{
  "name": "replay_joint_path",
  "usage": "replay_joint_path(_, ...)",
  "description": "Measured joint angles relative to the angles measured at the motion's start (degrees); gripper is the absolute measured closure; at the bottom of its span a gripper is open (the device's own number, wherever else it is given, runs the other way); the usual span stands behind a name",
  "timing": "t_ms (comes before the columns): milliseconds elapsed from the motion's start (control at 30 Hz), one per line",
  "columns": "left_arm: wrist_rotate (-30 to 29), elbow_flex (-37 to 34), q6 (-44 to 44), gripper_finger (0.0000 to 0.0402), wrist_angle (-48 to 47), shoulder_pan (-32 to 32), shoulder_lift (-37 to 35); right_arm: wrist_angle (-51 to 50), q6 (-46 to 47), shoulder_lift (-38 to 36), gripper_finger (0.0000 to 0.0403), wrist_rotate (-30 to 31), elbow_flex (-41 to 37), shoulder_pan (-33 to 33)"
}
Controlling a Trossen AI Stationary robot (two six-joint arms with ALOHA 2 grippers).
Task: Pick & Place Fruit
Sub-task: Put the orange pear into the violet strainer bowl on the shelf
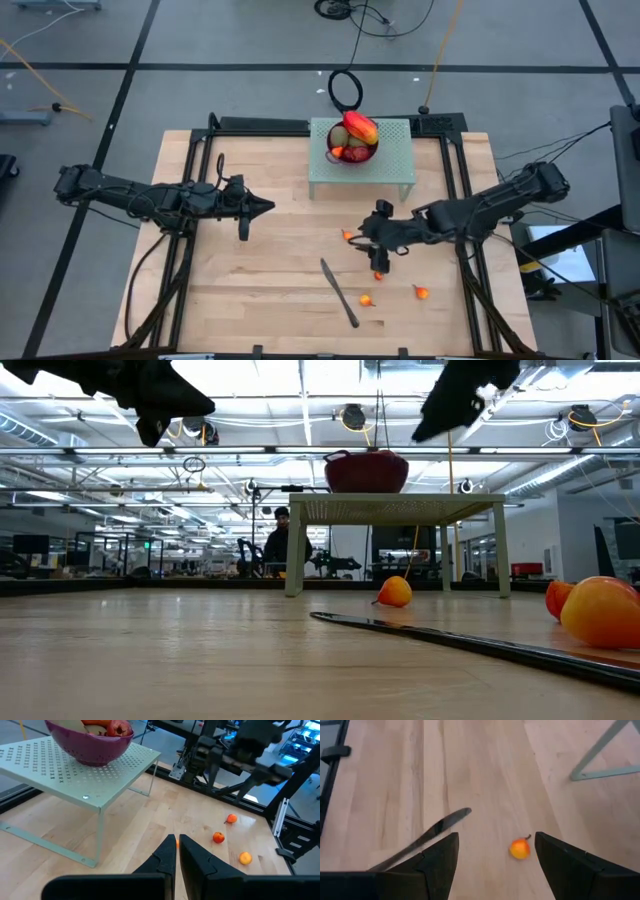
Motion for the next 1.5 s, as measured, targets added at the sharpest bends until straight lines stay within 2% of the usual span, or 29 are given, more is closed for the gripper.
replay_joint_path(400,0.0,0.0,0.0,0.038,0.0,0.0,0.0,4.3,-5.5,8.2,0.0149,-6.2,-0.9,-4.9)
replay_joint_path(1100,0.0,0.0,3.1,0.038,0.0,0.0,0.0,6.8,-4.6,21.0,0.0149,-5.6,-0.8,-8.9)
replay_joint_path(1333,-1.5,0.0,4.8,0.038,0.9,0.0,0.0,6.7,-4.0,22.5,0.0149,-2.6,-0.8,-9.3)
replay_joint_path(1500,-0.6,0.0,6.5,0.038,2.1,0.0,0.0,7.1,-4.0,22.4,0.0149,-2.6,-0.8,-10.0)
